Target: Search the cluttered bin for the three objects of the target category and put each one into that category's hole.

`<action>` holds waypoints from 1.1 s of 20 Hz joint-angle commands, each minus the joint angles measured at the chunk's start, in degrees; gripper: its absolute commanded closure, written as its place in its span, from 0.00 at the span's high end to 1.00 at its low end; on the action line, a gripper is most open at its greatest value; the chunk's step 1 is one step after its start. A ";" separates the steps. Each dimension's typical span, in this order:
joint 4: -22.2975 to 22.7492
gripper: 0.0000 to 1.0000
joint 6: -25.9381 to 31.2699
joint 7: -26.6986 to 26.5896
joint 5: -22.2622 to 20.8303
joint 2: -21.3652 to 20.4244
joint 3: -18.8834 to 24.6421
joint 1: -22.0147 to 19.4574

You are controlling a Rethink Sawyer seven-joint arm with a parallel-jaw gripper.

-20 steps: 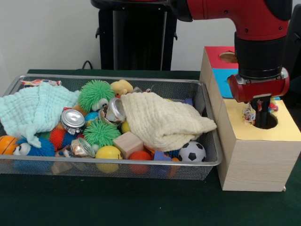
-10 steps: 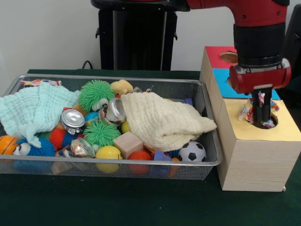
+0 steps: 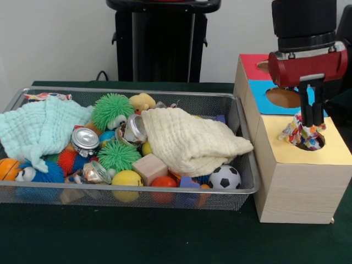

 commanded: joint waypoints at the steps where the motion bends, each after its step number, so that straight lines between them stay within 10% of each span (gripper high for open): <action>1: 2.94 0.00 -1.19 10.21 -0.73 -0.14 5.69 -1.51; 13: -4.65 0.00 27.32 11.37 -4.11 1.19 -6.84 5.40; 22: -3.20 0.00 26.39 11.60 -5.48 1.22 -8.52 6.71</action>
